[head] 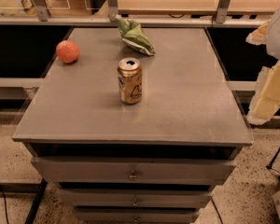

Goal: Move orange can near apple

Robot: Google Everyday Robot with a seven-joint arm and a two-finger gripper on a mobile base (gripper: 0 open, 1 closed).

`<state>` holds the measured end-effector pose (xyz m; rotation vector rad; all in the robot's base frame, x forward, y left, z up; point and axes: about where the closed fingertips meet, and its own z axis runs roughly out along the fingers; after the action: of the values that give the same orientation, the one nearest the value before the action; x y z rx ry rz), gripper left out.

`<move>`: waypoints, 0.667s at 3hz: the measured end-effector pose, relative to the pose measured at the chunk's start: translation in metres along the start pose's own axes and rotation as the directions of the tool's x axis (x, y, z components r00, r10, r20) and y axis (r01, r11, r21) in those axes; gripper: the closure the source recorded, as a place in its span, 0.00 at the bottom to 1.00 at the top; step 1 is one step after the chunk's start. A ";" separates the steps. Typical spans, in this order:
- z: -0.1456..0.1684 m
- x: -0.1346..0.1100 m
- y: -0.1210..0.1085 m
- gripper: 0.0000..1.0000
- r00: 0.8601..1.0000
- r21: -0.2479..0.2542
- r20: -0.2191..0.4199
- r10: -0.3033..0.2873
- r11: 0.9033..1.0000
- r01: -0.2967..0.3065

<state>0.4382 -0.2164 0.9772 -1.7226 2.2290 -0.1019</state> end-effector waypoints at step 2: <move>0.002 -0.004 -0.001 0.00 1.000 -0.008 0.020 -0.003 1.000 0.003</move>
Offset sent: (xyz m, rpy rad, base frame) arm 0.0046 0.0082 -0.0081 0.0463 0.0295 0.0238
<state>0.4404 -0.2123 0.9762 -1.7237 2.2159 -0.0758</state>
